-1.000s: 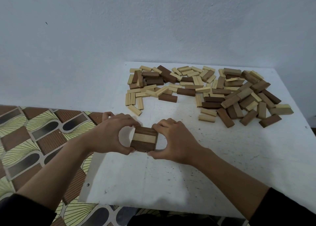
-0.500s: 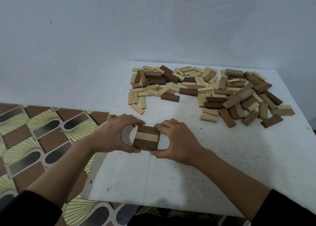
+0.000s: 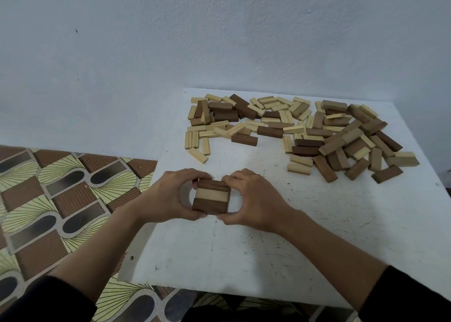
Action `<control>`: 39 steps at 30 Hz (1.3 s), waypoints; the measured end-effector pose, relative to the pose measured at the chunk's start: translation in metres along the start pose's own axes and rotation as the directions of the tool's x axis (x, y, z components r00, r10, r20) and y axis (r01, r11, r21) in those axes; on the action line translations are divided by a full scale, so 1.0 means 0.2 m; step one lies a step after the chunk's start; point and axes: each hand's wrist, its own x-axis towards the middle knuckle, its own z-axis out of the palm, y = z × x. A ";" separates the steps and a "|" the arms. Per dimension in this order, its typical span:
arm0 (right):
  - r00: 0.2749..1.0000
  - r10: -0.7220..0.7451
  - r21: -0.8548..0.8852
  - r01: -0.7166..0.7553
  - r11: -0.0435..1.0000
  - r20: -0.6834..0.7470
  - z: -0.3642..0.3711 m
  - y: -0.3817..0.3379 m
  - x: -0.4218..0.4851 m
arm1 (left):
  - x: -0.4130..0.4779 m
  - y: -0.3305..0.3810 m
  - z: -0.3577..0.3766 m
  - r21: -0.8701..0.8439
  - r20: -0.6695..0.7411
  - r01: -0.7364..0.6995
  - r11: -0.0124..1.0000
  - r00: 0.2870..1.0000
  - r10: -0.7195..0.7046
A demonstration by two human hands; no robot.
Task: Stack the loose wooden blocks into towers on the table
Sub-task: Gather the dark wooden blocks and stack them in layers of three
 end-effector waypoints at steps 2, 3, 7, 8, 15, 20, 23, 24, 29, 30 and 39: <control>1.000 0.001 0.014 -0.001 1.000 0.007 0.00 0.00 0.01 | 0.01 0.00 0.00 0.005 0.005 -0.011 1.000 1.000 0.011; 1.000 0.003 0.022 -0.003 1.000 0.014 -0.01 0.00 0.01 | 0.01 0.00 0.01 0.006 0.007 -0.018 1.000 1.000 0.018; 0.999 0.002 0.034 -0.003 0.999 0.032 -0.01 0.00 0.02 | 0.01 -0.01 0.02 0.005 0.009 -0.026 1.000 1.000 0.026; 0.999 0.002 0.039 -0.003 0.999 0.034 -0.01 0.00 0.02 | 0.01 -0.01 0.03 0.007 0.010 -0.022 1.000 1.000 0.022; 0.999 -0.003 0.060 0.000 0.998 0.038 -0.02 0.00 0.02 | 0.01 -0.01 0.03 -0.002 -0.001 0.007 1.000 1.000 -0.007; 0.999 -0.007 0.068 0.004 0.998 0.033 -0.02 0.00 0.01 | 0.00 -0.02 0.04 -0.002 -0.011 0.015 1.000 1.000 -0.015; 1.000 -0.005 0.070 0.003 0.998 0.028 -0.02 0.01 0.00 | 0.00 -0.01 0.03 0.008 0.008 0.021 1.000 1.000 -0.021; 1.000 -0.005 0.070 0.003 0.998 0.027 -0.02 0.01 0.00 | 0.00 -0.01 0.03 0.016 0.021 0.023 1.000 1.000 -0.024; 1.000 0.003 0.079 -0.006 0.997 0.029 0.00 0.01 -0.01 | 0.00 0.01 0.03 0.052 0.056 0.047 0.998 0.997 -0.050; 0.999 0.008 0.079 -0.011 0.997 0.036 -0.01 0.02 -0.01 | 0.00 0.02 0.03 0.055 0.062 0.050 0.997 0.997 -0.054; 0.995 0.071 0.272 -0.088 0.958 0.073 -0.09 0.07 -0.08 | -0.01 0.09 -0.03 0.037 0.077 0.064 0.997 0.995 -0.067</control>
